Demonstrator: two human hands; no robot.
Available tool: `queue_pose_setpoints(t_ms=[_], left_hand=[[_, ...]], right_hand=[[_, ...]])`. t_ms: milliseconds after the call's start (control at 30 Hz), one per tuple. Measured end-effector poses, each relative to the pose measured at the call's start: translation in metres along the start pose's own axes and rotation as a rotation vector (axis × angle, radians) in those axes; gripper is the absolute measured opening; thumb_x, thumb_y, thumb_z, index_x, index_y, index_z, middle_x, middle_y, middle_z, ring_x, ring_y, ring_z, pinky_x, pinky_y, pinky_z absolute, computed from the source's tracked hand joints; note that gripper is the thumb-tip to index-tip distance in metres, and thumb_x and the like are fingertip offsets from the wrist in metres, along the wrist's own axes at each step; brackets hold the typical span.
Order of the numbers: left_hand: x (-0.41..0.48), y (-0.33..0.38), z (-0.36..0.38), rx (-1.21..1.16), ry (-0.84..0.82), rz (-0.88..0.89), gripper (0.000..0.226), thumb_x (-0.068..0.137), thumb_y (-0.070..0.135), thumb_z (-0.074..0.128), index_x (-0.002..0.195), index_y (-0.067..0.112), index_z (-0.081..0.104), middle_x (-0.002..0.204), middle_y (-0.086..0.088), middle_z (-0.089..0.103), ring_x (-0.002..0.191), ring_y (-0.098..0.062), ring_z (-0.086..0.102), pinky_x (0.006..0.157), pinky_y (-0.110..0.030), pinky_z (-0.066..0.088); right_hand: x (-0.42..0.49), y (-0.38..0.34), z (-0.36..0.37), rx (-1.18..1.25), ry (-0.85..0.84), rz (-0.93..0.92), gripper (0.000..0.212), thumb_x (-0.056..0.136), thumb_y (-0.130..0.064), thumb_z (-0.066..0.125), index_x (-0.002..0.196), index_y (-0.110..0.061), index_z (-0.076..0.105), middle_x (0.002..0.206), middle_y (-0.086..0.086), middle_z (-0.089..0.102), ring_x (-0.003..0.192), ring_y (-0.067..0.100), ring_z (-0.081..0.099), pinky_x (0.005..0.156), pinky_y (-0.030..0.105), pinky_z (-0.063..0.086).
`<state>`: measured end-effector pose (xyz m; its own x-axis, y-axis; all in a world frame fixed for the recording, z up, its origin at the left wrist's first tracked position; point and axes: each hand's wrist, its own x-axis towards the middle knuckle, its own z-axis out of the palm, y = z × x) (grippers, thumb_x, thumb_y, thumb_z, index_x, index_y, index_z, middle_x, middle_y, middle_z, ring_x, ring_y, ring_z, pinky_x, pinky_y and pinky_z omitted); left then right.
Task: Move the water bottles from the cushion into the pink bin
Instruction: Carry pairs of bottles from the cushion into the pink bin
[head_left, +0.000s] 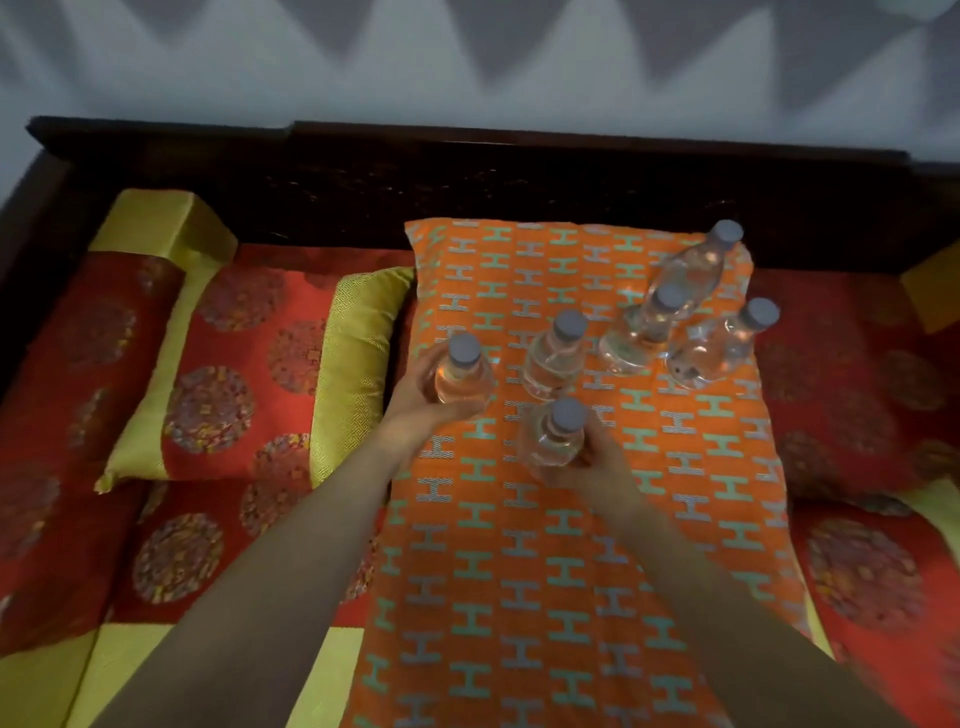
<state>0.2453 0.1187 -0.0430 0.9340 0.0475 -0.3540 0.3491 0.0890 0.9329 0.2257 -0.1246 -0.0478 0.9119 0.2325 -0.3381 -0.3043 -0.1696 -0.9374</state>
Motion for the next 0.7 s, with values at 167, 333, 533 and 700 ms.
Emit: queue_pose_setpoints(t_ms=[167,333,533,700], left_hand=[[0.005,-0.001,-0.007,0.089,-0.027,0.010,0.087,0.054,0.018,0.091,0.130,0.029,0.051,0.123,0.006,0.063,0.109,-0.010,0.063,0.093,-0.030,0.052],[-0.008,0.008,-0.011,0.086,-0.009,-0.041,0.063,0.062,0.025,0.086,0.120,0.026,0.061,0.113,0.001,0.069,0.100,-0.016,0.067,0.085,-0.034,0.055],[-0.053,0.024,-0.014,-0.139,0.032,-0.128,0.030,0.065,0.033,0.076,0.093,0.026,0.071,0.096,0.000,0.075,0.087,-0.020,0.072,0.067,-0.031,0.057],[-0.090,0.042,-0.008,-0.110,0.038,-0.149,0.030,0.063,0.041,0.078,0.090,0.029,0.074,0.096,0.002,0.076,0.086,-0.019,0.072,0.066,-0.033,0.058]], right_hand=[[-0.003,-0.004,0.000,0.034,0.017,0.033,0.074,0.059,-0.001,0.087,0.122,-0.030,0.059,0.119,-0.004,0.068,0.107,0.014,0.065,0.079,0.026,0.056],[-0.013,-0.022,-0.001,0.065,0.020,0.074,0.061,0.058,-0.012,0.087,0.111,-0.035,0.065,0.109,-0.006,0.072,0.099,0.015,0.069,0.077,0.032,0.058],[-0.043,-0.044,-0.002,0.057,0.101,0.083,0.061,0.052,-0.035,0.088,0.108,-0.032,0.064,0.097,-0.009,0.074,0.088,0.010,0.070,0.065,0.020,0.055],[-0.081,-0.054,-0.019,0.079,0.254,0.067,0.044,0.065,-0.013,0.086,0.103,-0.026,0.068,0.092,0.001,0.072,0.079,0.014,0.068,0.062,0.023,0.055]])
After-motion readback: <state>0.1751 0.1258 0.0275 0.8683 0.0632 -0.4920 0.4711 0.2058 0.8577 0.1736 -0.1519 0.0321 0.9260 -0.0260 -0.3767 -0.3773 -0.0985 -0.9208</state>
